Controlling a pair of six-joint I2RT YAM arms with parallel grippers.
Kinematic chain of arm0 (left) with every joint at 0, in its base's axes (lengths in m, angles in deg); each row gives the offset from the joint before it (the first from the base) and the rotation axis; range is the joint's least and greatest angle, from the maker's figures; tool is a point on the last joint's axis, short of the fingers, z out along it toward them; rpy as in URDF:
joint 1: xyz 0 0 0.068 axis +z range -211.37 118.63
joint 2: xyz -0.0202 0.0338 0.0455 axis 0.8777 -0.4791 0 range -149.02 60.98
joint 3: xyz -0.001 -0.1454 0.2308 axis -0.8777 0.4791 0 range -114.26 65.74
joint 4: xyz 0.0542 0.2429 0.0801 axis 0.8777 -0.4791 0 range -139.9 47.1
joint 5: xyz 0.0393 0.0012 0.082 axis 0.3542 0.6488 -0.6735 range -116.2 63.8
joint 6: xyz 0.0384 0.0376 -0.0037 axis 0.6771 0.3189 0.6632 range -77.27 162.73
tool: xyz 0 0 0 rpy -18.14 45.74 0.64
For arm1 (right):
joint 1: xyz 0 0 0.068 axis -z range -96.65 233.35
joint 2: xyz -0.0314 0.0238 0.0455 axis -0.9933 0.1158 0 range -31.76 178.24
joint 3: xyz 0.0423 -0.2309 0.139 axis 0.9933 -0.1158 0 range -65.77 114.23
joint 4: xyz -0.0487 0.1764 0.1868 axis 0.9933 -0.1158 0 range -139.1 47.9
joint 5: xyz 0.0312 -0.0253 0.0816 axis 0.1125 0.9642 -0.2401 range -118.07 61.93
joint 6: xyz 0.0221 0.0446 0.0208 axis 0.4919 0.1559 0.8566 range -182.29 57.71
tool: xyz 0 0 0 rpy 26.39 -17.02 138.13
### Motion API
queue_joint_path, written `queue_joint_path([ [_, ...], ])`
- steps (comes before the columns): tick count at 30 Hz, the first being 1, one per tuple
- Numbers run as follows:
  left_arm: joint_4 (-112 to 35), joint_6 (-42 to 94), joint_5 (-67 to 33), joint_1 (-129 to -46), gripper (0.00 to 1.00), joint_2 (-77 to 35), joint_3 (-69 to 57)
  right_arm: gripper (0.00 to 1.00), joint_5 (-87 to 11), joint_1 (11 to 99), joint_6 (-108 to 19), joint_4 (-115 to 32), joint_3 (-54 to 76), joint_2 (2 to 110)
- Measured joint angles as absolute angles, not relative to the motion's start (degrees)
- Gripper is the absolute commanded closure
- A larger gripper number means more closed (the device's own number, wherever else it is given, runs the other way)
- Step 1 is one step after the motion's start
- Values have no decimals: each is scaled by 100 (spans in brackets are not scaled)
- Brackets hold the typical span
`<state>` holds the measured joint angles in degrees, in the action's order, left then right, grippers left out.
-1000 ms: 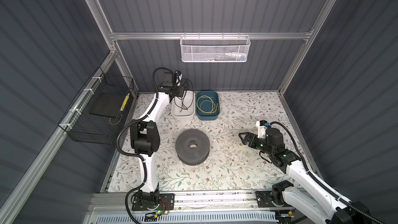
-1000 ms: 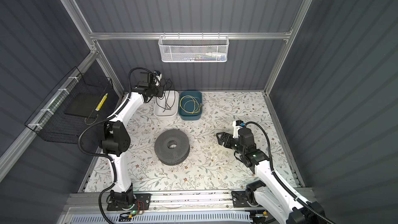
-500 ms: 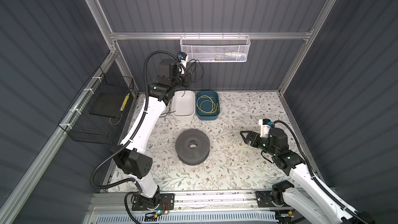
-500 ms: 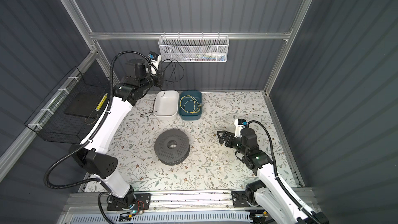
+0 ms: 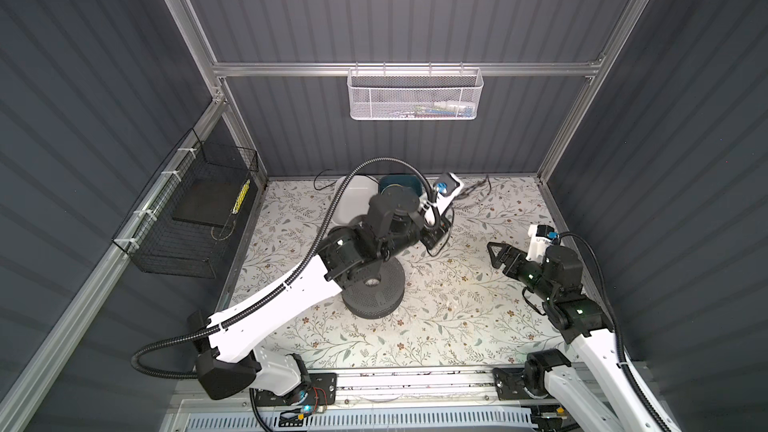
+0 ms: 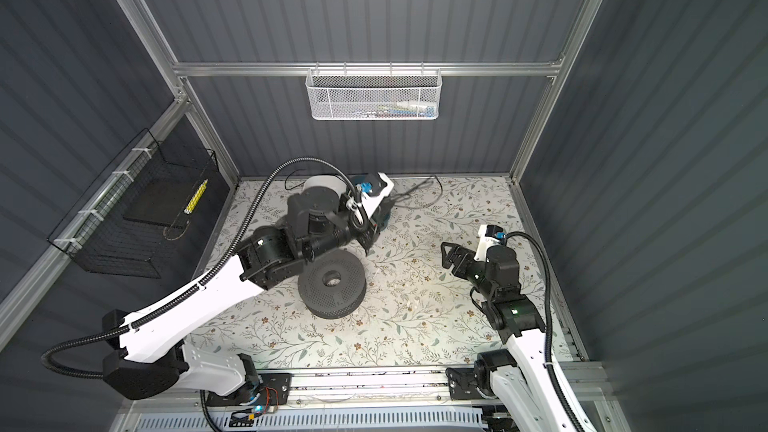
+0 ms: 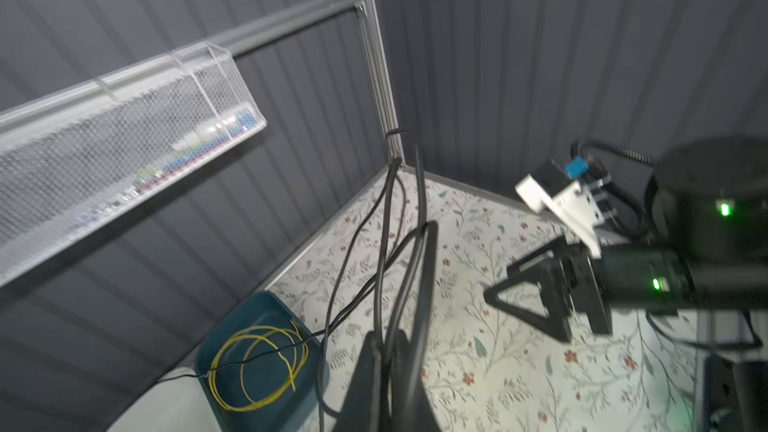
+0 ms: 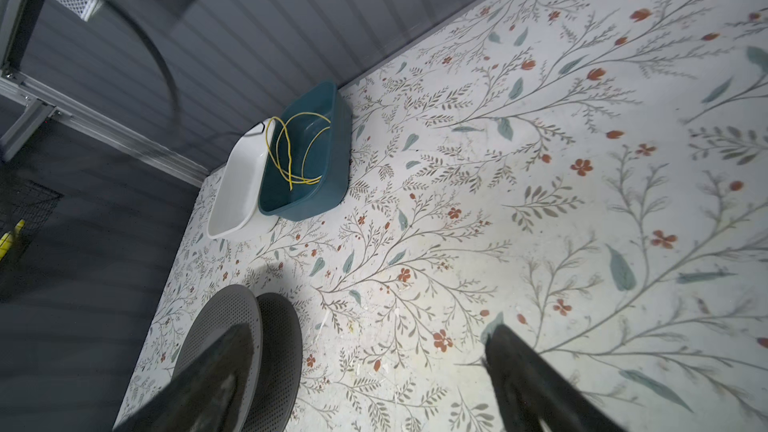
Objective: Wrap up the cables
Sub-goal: 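Carry the black cable toward the robot and drop it beside the spool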
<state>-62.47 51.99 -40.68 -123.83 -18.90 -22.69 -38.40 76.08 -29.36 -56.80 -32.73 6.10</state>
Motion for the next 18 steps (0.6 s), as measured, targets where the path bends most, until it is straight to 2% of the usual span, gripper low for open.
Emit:
queue_joint_path([
  [4,-5738,4687,-4103,-12715,100,-1737,-857,9,-3842,7936,-2949,-5977,-3273,588],
  [8,-5316,4034,-3878,-12829,98,-1929,-4,9,-3859,8172,-2903,-6106,-3273,661],
  [9,-5172,3813,-3773,-12855,88,-2080,138,9,-3881,8209,-2882,-6113,-3273,702],
  [10,-5034,3645,-3668,-12875,68,-2235,243,9,-3912,8231,-2860,-6113,-3273,744],
  [12,-4905,3328,-3485,-12892,59,-2535,365,9,-3971,8246,-2820,-6111,-3273,805],
  [13,-4907,3254,-3419,-12896,50,-2657,383,9,-4004,8251,-2809,-6113,-3275,822],
  [15,-4969,3168,-3356,-12896,20,-2769,405,9,-4063,8251,-2790,-6109,-3275,844],
  [16,-5010,3181,-3375,-12896,10,-2745,405,9,-4089,8253,-2783,-6106,-3275,851],
  [18,-5089,3251,-3506,-12894,1,-2572,405,10,-4154,8253,-2779,-6095,-3275,881],
])
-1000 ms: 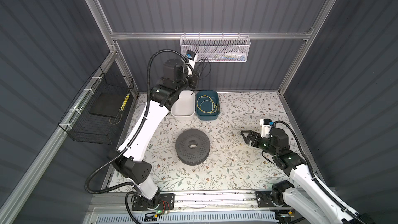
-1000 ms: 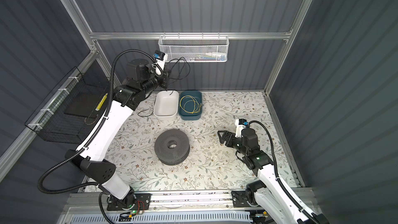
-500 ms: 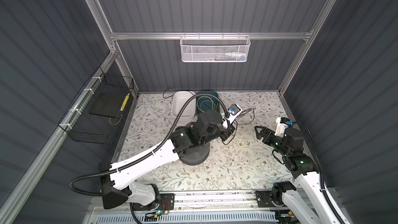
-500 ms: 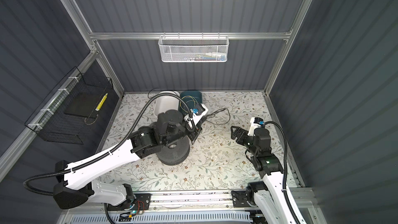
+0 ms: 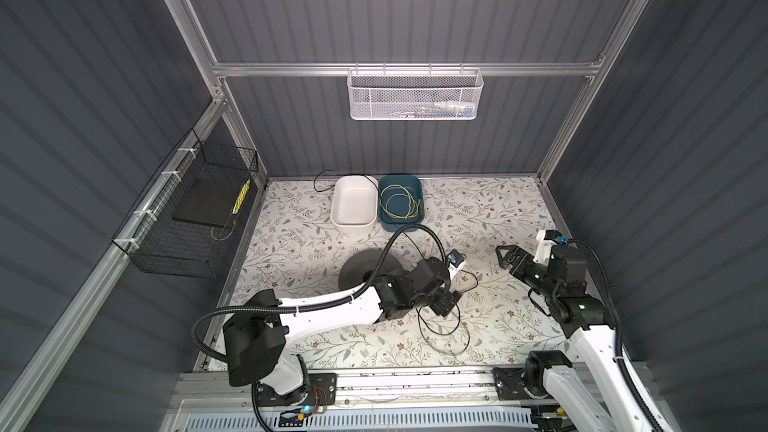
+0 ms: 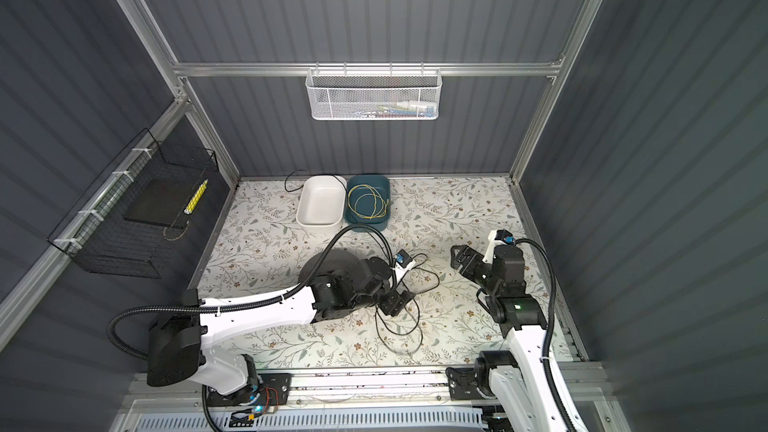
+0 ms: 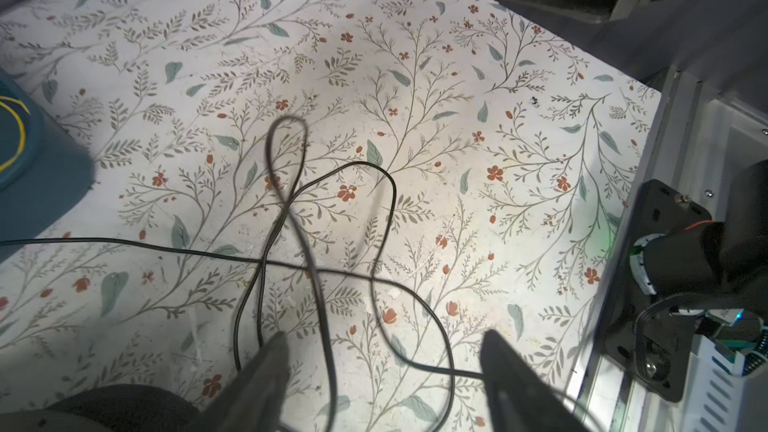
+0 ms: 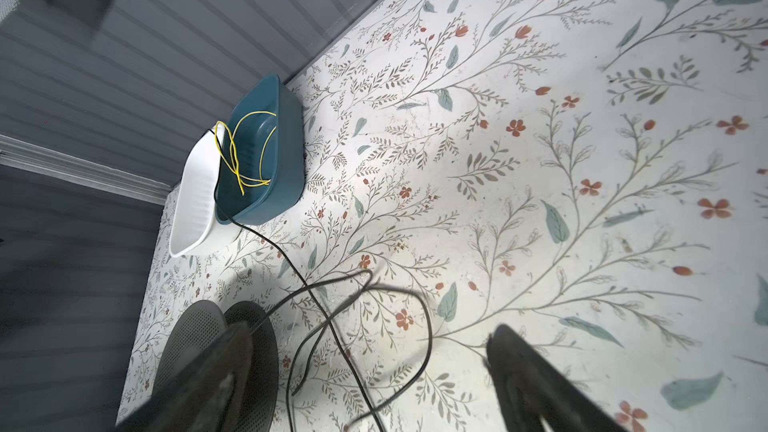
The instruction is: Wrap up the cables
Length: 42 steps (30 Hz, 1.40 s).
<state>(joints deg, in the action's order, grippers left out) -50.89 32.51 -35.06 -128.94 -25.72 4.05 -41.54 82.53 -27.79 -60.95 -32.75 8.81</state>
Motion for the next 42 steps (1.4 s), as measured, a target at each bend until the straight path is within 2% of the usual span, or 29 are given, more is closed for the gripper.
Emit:
queue_joint_path([
  [4,-5240,3400,-3635,-12520,2,-1892,387,12,-4279,8251,-2770,-6034,-3277,1012],
  [8,-5445,3046,-3397,-10853,7,-1770,-50,13,-4371,8198,-2729,-5881,-3291,1157],
  [12,-5812,2541,-3028,-9375,17,-2710,-933,14,-4443,8058,-2694,-5691,-3295,1358],
  [15,-6094,2224,-2706,-8870,21,-3715,-1606,14,-4478,8012,-2674,-5549,-3304,1487],
  [18,-6308,2010,-2462,-8700,27,-4644,-2161,14,-4482,7997,-2670,-5387,-3356,1574],
  [23,-6579,1887,-2300,-8682,32,-5549,-2690,14,-4487,7993,-2663,-5175,-3490,1745],
  [26,-6606,1828,-2228,-8682,39,-5706,-2752,14,-4484,7993,-2650,-5064,-3579,1836],
  [32,-6560,1767,-2182,-8682,63,-5798,-2907,14,-4519,7993,-2635,-4882,-3653,2016],
  [40,-6475,1783,-2184,-8682,64,-6028,-3060,14,-4572,7993,-2630,-4742,-3717,2046],
  [42,-6457,1793,-2171,-8682,67,-6100,-3101,14,-4570,7993,-2630,-4740,-3741,2038],
])
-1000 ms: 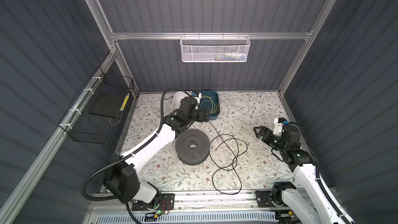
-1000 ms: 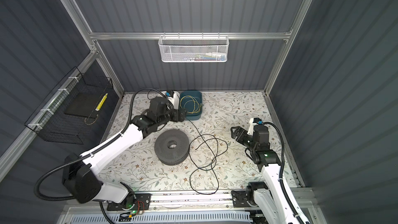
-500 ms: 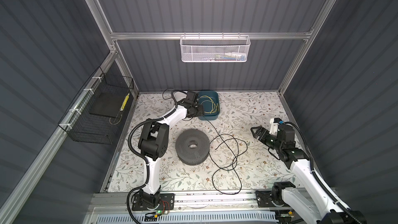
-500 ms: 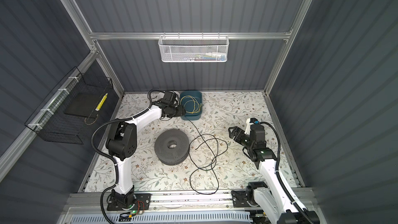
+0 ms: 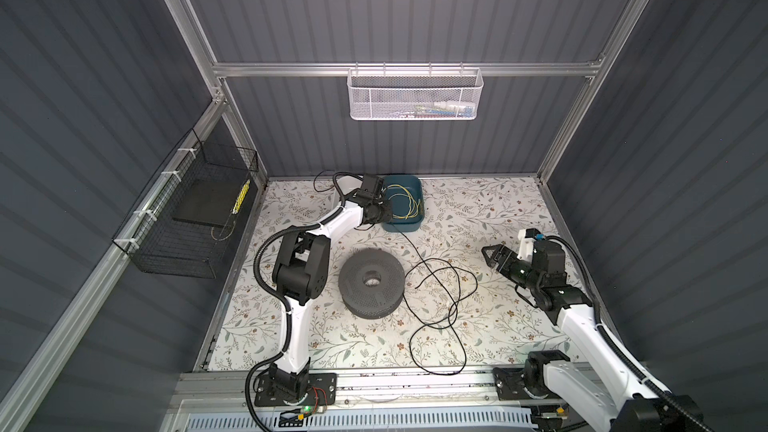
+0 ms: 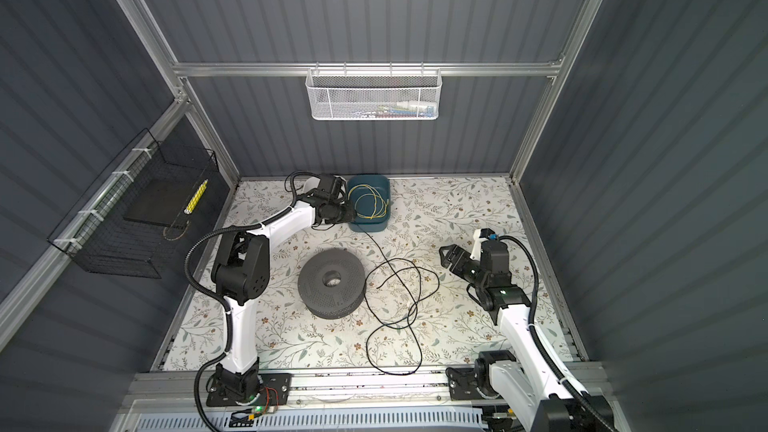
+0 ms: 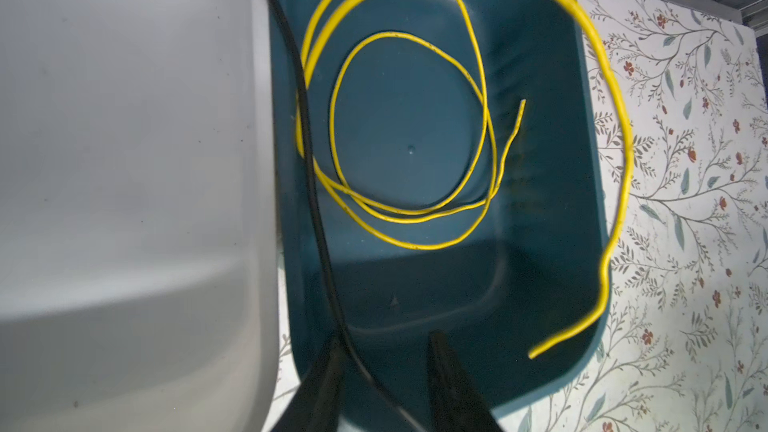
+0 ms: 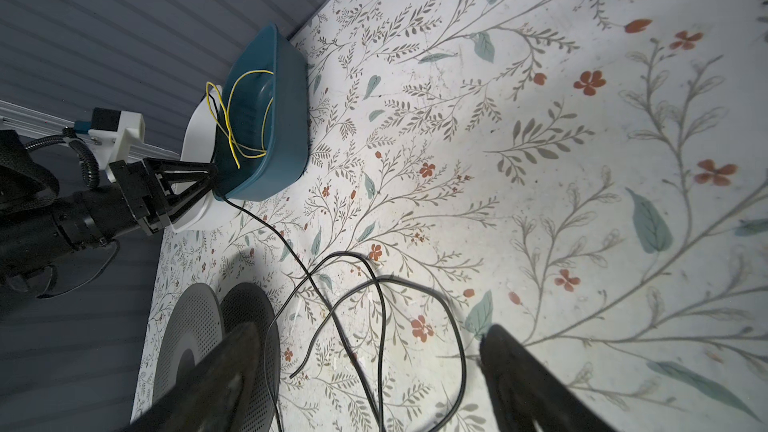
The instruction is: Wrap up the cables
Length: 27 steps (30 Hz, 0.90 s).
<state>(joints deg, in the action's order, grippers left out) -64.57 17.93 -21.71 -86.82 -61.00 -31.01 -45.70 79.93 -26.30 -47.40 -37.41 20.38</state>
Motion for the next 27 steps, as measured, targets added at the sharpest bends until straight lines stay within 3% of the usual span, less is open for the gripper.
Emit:
queue_joint_path([
  [11,-6424,1964,-2162,-8680,99,-6209,-3267,14,-4567,7993,-2632,-4736,-3785,1782],
  [19,-6435,2025,-2193,-8678,100,-6036,-3241,14,-4585,7993,-2630,-4740,-3804,1729],
  [27,-6409,2071,-2180,-8678,100,-4961,-3110,14,-4609,7993,-2626,-4740,-3804,1607],
])
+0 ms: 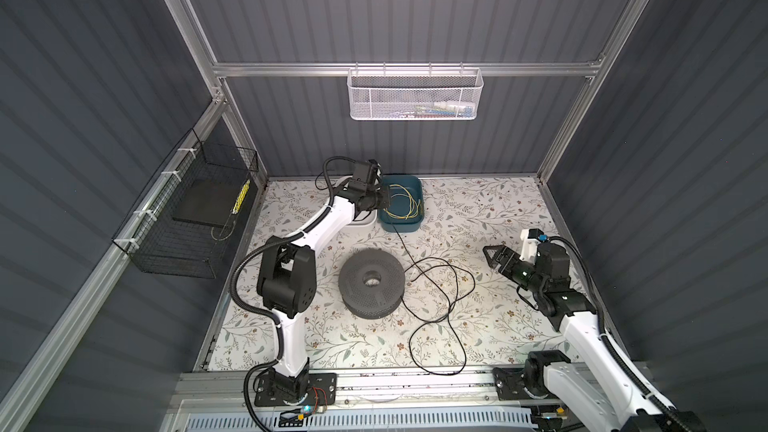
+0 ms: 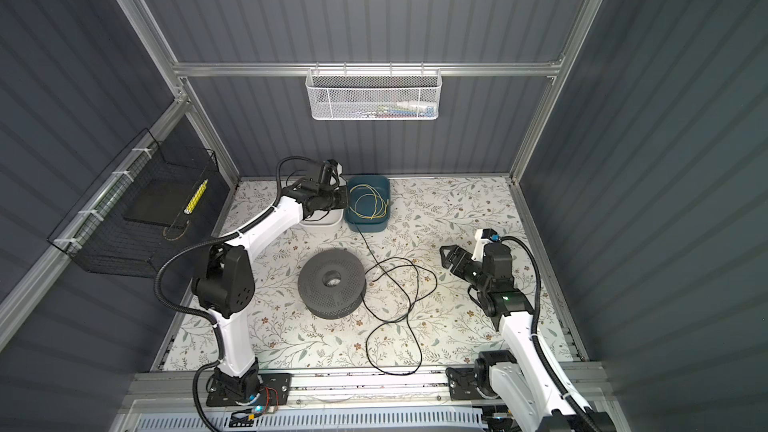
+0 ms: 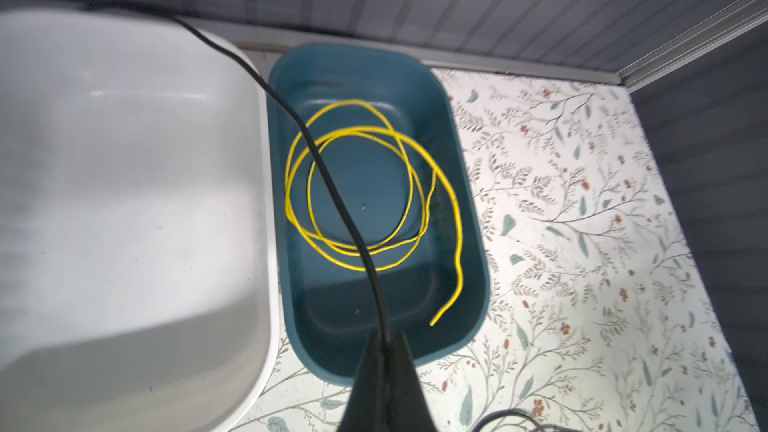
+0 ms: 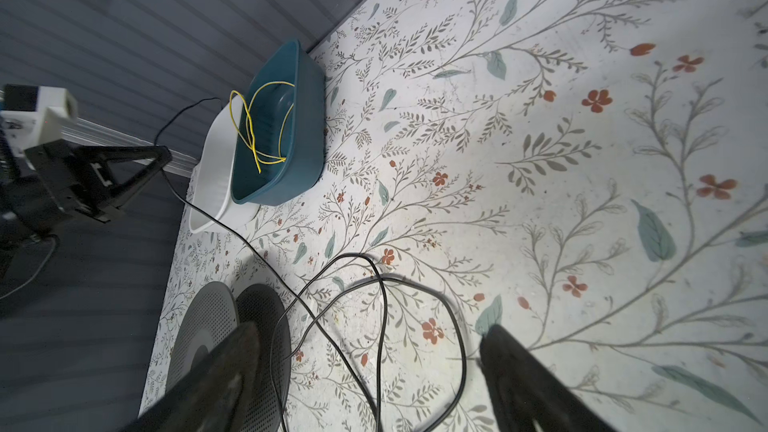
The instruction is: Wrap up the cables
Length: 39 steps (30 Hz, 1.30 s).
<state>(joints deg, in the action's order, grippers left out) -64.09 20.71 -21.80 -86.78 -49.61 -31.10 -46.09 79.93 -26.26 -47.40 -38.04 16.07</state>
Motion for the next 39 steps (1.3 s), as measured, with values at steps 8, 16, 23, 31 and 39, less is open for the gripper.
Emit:
queue_joint_path([
  [8,-6311,2366,-2250,-8739,100,-4137,-2870,14,-4611,7993,-2604,-4762,-3804,1509],
  [16,-5622,3632,-3362,-9725,100,-2740,-2452,14,-4810,7993,-2532,-4795,-3804,1439],
  [23,-4829,4530,-3493,-9946,100,-2211,-2356,14,-4873,7993,-2521,-4889,-3804,1377],
  [31,-4448,5468,-2938,-11661,100,-1731,-1938,14,-4790,7993,-2479,-4948,-3802,1345],
  [39,-3965,5308,-2263,-12746,100,-2017,-1414,11,-4043,8012,-2357,-5341,-3769,1244],
])
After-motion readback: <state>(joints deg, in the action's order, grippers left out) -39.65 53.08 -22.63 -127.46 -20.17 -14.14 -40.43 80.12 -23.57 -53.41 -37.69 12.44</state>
